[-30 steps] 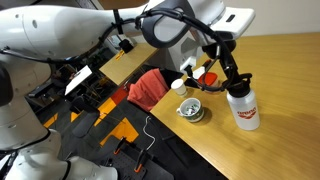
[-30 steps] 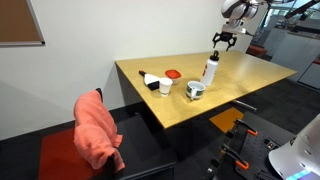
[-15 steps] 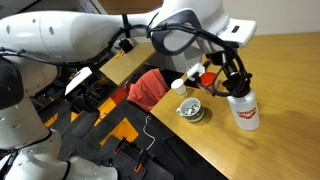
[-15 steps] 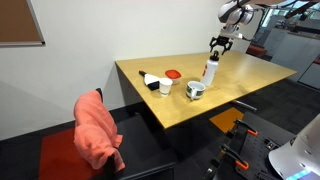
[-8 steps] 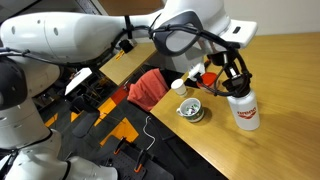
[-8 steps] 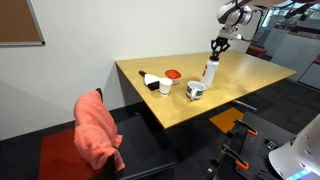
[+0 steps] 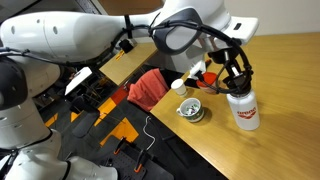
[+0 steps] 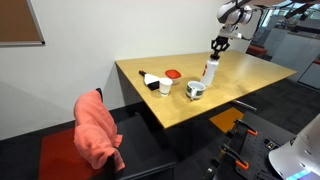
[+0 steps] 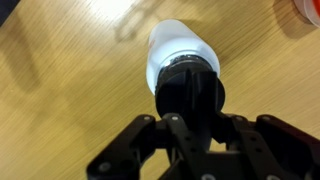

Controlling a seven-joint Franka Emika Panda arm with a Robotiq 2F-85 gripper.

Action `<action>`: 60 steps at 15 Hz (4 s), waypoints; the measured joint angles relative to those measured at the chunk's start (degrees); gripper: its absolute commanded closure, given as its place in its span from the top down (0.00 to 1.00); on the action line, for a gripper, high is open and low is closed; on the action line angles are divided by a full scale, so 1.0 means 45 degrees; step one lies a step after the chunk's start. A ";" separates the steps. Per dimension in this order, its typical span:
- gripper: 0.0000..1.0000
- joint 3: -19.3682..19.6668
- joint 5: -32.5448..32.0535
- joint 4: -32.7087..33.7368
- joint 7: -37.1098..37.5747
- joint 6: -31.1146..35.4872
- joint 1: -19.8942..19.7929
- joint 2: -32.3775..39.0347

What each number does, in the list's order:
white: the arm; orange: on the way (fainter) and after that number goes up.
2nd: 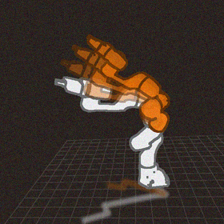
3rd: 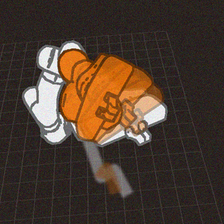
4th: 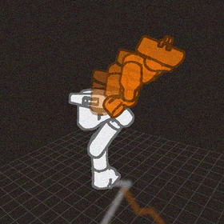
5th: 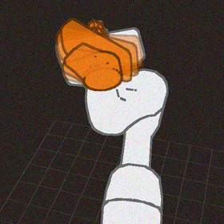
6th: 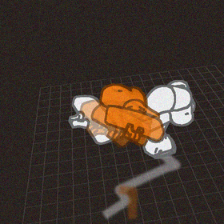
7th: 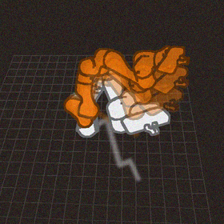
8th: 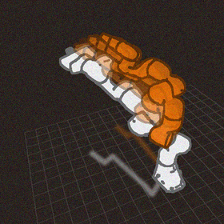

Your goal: Remove the black lid from the white bottle and place it on the table

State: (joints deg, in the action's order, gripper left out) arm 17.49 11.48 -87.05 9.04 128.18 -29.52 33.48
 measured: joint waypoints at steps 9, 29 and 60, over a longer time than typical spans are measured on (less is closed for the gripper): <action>0.03 0.0012 -0.0168 0.0188 -0.0002 0.0029 0.0157 -0.0714; 0.11 -0.0303 -0.0756 0.2481 0.2518 0.0044 0.2000 0.1869; 0.42 -0.0492 -0.0710 1.0508 0.6139 -0.1745 0.1808 0.9096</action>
State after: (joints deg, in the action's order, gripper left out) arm 15.28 8.29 -39.76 36.67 120.32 -21.38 74.41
